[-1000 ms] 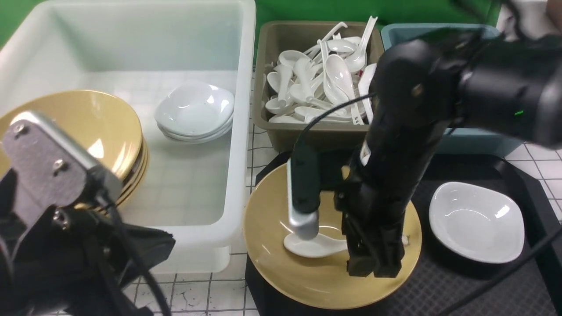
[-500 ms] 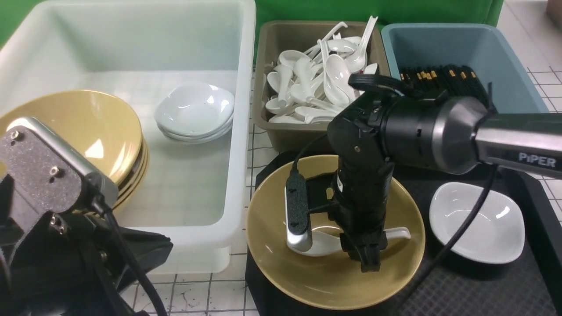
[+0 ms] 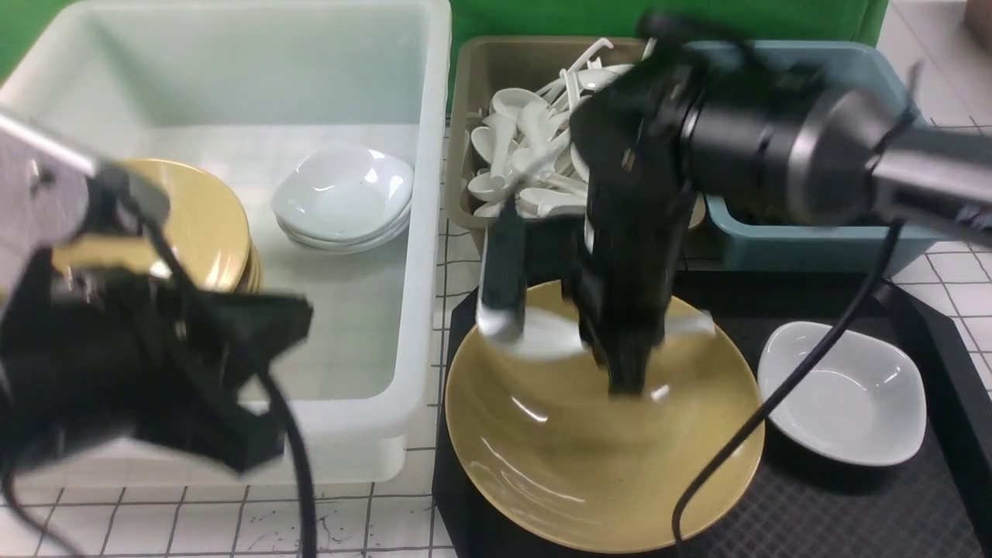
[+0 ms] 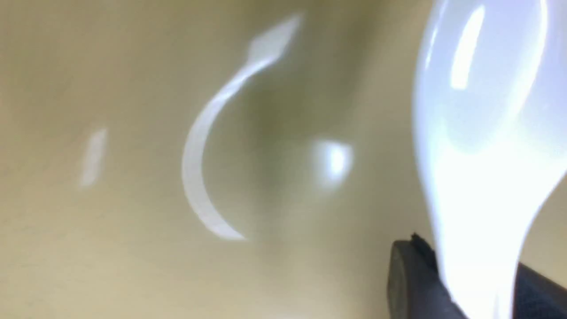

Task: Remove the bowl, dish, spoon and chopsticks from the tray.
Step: Use the right arm to grab the soup spoon in the middle, then use the right arm to put the soup spoon into the small storage box in the middle, then use the left arm to grab the yellow noodle bowl on the left

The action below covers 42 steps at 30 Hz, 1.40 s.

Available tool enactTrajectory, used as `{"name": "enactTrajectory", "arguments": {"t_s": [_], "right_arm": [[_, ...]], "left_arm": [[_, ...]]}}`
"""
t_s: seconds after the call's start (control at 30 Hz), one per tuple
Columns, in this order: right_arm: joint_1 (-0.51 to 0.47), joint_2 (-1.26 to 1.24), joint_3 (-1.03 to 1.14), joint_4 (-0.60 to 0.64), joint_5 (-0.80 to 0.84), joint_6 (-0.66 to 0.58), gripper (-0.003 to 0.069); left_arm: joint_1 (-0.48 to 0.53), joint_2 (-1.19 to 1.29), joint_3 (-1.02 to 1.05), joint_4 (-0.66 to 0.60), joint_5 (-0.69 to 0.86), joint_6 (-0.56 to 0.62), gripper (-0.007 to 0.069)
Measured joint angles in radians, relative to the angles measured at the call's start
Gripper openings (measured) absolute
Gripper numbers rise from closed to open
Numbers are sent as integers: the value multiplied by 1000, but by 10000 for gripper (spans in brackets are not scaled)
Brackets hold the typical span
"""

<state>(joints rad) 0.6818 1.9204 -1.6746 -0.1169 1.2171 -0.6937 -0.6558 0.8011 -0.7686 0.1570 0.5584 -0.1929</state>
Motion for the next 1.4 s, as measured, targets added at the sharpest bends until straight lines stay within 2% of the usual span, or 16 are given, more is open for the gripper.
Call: {"name": "enactTrajectory", "arguments": {"t_s": [0.23,0.37,0.47,0.57,0.63,0.7,0.8,0.87,0.9,0.93,1.03,1.17,1.2,1.27,1.3,1.4], "right_arm": [[-101,-6,-212,-1,-43,136,165],[-164,31,-246,-4,-249,311,165],[-225,105,-247,-5,-503,475,165],[-248,140,-247,-6,-600,515,181],[-268,177,-247,-5,-671,571,276],[-272,183,-248,-5,-667,602,375],[-270,173,-298,-4,-514,612,515],[-270,165,-311,-1,-454,600,543],[-270,145,-358,0,-310,551,566],[-270,143,-363,0,-279,545,566],[-271,93,-425,0,-47,450,531],[-271,19,-403,14,16,427,419],[-271,-36,-357,42,23,426,329],[-271,-72,-321,72,24,423,274],[-271,-145,-241,117,26,405,178],[-271,-258,-106,166,31,368,67]], "left_arm": [[0,142,-188,255,23,-190,-12],[0,231,-271,289,23,-217,-12],[0,351,-341,277,23,-220,-12],[0,392,-356,255,26,-204,-12],[0,456,-375,202,41,-165,-12],[0,492,-392,157,70,-121,-12],[0,536,-438,84,124,-38,-12],[0,555,-459,63,143,-10,-12],[0,593,-516,16,191,61,-12],[0,598,-531,7,202,76,-12],[0,690,-656,-62,301,186,-12],[0,817,-824,-132,443,288,-12],[0,881,-885,-157,515,326,-12],[0,936,-938,-171,570,345,-12],[1,987,-987,-185,618,356,-12],[12,1073,-1037,-191,652,361,-12]]}}
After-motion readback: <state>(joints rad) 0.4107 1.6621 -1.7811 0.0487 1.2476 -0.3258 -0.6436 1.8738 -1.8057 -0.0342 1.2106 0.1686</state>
